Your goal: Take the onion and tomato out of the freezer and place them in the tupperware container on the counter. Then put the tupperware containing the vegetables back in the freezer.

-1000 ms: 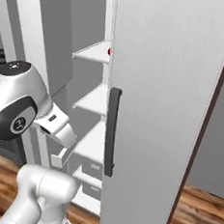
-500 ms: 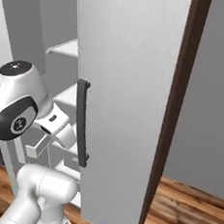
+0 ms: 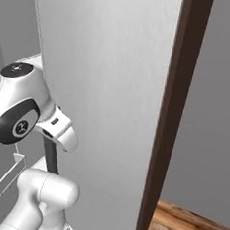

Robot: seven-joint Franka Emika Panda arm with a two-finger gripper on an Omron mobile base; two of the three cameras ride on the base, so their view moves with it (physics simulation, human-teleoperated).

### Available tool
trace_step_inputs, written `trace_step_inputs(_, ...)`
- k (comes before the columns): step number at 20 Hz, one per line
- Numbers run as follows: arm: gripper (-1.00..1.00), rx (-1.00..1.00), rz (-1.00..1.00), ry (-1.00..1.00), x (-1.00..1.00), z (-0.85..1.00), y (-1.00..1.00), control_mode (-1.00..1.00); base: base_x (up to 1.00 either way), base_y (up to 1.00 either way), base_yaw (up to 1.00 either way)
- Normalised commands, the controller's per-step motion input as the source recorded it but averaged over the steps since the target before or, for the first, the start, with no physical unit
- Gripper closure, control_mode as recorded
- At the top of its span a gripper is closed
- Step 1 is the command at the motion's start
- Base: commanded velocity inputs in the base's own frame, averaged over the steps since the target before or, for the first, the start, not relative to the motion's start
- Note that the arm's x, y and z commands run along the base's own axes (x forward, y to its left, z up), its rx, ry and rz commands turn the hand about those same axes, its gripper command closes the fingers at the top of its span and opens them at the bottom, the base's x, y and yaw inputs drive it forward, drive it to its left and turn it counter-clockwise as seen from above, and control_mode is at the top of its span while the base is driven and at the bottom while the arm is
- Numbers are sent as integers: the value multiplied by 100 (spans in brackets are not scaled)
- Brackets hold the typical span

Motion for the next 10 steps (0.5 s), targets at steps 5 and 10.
trace_step_inputs(5,-100,0,0,0,0,0,0,100,23,38,0)
trace_step_inputs(10,-100,0,0,0,0,0,0,100,4,68,-2)
